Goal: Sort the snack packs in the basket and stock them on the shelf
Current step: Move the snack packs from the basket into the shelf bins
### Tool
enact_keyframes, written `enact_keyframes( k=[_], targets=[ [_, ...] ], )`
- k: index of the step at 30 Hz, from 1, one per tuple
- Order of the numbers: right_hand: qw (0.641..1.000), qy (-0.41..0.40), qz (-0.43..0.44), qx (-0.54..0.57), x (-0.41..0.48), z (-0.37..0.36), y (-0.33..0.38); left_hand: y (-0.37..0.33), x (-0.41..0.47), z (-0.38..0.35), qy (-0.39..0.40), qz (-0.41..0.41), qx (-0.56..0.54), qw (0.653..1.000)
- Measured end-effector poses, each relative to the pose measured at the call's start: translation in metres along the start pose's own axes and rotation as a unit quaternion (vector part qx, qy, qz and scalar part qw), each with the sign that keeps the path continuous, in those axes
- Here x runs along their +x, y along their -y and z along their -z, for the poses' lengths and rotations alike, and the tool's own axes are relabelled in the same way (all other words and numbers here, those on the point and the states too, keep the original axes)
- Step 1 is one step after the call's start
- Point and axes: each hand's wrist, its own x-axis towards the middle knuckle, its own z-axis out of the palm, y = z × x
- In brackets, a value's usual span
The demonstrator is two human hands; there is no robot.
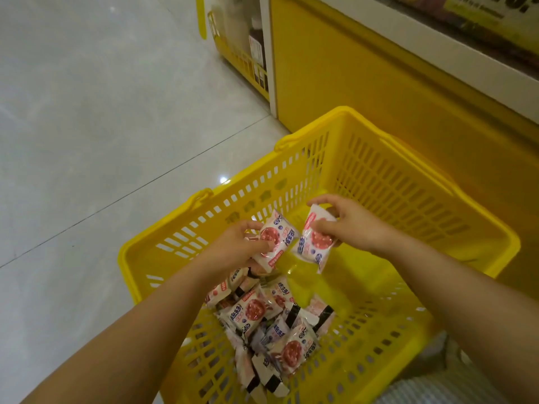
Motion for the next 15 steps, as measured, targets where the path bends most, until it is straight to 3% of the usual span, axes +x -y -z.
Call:
enact_keyframes(
  k=[3,5,9,12,15],
  targets=[
    [0.979,-0.203,0.014,0.029,0.007,0.012,0.006,-0.002,-0.001,-0.002,0.006,-0.017,-0.033,0.999],
    [0.959,-0.276,0.017,0.064,0.009,0.016,0.011,-0.004,-0.001,-0.005,-0.001,-0.021,-0.044,0.999],
    [0.946,-0.127,0.002,0.297,0.002,-0.006,0.02,-0.01,-0.002,-0.007,0.013,-0.017,-0.193,0.981],
    [0.965,-0.057,0.01,0.256,-0.002,-0.032,0.015,-0.014,-0.005,-0.007,0.032,-0.019,-0.265,0.964],
    [0.986,-0.05,0.04,0.155,-0.003,-0.051,0.011,-0.011,-0.01,-0.009,0.024,-0.049,-0.179,0.982]
  ],
)
